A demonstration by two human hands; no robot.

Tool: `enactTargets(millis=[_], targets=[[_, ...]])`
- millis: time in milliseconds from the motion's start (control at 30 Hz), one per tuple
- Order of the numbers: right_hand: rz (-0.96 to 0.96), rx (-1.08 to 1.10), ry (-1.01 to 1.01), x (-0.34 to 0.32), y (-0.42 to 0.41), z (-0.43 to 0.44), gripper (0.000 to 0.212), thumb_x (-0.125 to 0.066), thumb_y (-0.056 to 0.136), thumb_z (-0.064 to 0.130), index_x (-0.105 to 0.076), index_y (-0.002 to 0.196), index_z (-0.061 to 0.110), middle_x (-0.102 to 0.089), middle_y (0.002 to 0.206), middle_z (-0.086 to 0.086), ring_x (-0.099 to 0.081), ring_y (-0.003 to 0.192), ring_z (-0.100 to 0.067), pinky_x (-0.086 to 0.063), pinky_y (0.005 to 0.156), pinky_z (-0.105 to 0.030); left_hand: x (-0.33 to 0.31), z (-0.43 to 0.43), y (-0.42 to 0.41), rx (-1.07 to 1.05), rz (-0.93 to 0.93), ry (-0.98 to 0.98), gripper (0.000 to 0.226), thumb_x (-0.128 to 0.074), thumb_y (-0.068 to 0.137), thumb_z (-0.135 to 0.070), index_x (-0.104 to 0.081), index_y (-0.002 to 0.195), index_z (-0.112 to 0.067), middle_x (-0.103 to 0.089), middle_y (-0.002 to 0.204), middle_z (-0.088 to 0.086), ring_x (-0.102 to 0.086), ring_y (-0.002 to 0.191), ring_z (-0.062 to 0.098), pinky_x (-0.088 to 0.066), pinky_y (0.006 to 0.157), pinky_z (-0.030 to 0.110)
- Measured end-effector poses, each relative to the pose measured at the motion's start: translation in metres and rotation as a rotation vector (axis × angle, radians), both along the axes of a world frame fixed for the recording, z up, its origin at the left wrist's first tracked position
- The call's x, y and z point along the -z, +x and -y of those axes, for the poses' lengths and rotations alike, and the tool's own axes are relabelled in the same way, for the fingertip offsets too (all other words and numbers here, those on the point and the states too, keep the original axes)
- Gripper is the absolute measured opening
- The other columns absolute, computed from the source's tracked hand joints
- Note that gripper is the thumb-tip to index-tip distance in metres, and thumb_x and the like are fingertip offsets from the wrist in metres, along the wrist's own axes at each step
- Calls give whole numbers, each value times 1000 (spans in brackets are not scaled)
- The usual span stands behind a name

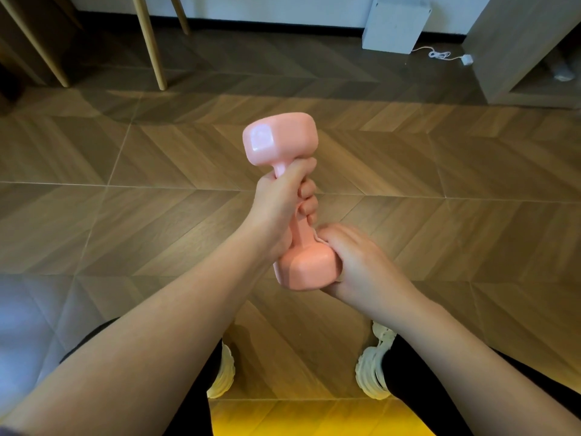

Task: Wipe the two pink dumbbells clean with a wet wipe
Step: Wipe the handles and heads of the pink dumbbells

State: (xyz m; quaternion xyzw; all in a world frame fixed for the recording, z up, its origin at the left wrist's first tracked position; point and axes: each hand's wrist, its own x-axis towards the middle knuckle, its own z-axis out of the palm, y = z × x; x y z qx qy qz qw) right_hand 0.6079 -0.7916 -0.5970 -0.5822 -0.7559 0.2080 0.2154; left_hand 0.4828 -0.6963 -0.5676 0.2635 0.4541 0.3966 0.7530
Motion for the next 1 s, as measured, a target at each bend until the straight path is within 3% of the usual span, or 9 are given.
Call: enactTargets(millis=[67, 133, 233, 367, 500, 567, 700, 867, 1000], targets=[[32, 51, 144, -4, 4, 2, 45, -79, 62, 29, -62, 101, 15, -65, 100, 0, -53, 95, -17, -32, 79, -24, -3, -1, -1, 12, 48, 17, 28, -62, 90, -21, -46, 68, -18, -39, 51, -5, -34, 42, 12, -33, 42, 23], [56, 98, 275, -7, 8, 4, 44, -82, 62, 31, -62, 97, 13, -64, 96, -1, -54, 92, -18, -30, 82, -21, -4, -1, 0, 14, 61, 65, 22, -65, 86, -23, -49, 74, -13, -48, 60, 0, -45, 55, 19, -41, 53, 29], [144, 100, 380, -10, 9, 5, 48, -91, 60, 24, -63, 97, 11, -64, 94, -2, -58, 92, -22, -41, 91, -33, -5, -2, -1, -7, -17, 68, 17, -69, 84, -23, -56, 86, -12, -57, 74, 1, -55, 68, 20, -46, 65, 35], [233, 62, 299, -5, 4, 6, 52, -90, 54, 16, -67, 101, 13, -66, 95, 0, -65, 92, -24, -46, 98, -48, -3, -3, -4, -9, -33, -51, 18, -64, 93, -22, -52, 82, -16, -49, 62, -3, -47, 51, 13, -42, 51, 25], [214, 5, 68, -4, -4, 3, 57, -89, 58, 30, -67, 108, 14, -69, 110, 0, -59, 119, -22, -28, 114, -54, -1, 2, -3, -3, -70, -37, 29, -66, 90, -23, -48, 68, -20, -43, 52, -6, -37, 43, 12, -33, 46, 24], [226, 27, 129, -5, -5, 3, 53, -90, 55, 29, -68, 101, 13, -69, 101, 0, -62, 114, -23, -27, 114, -55, -3, 3, -1, -14, -62, -9, 29, -64, 91, -20, -48, 67, -20, -41, 50, -6, -35, 42, 12, -32, 47, 25], [125, 79, 247, -5, -1, 3, 50, -87, 59, 37, -63, 95, 13, -63, 95, 1, -56, 100, -17, -28, 111, -44, -8, -5, -6, -35, -23, -17, 26, -59, 91, -17, -46, 68, -19, -37, 50, -6, -32, 42, 12, -32, 44, 24], [56, -33, -77, -2, -3, 0, 50, -82, 69, 33, -62, 113, 18, -63, 117, 4, -54, 116, -14, -28, 115, -44, -3, 2, -1, 67, -61, 6, 34, -58, 90, -15, -42, 61, -22, -35, 47, -6, -30, 39, 12, -29, 43, 23], [79, 80, 155, -2, 1, 5, 46, -87, 61, 36, -65, 94, 12, -63, 91, 2, -57, 92, -16, -33, 103, -32, -7, -2, 0, 61, -18, -7, 29, -57, 91, -16, -43, 66, -20, -35, 49, -6, -30, 40, 11, -31, 43, 22]])
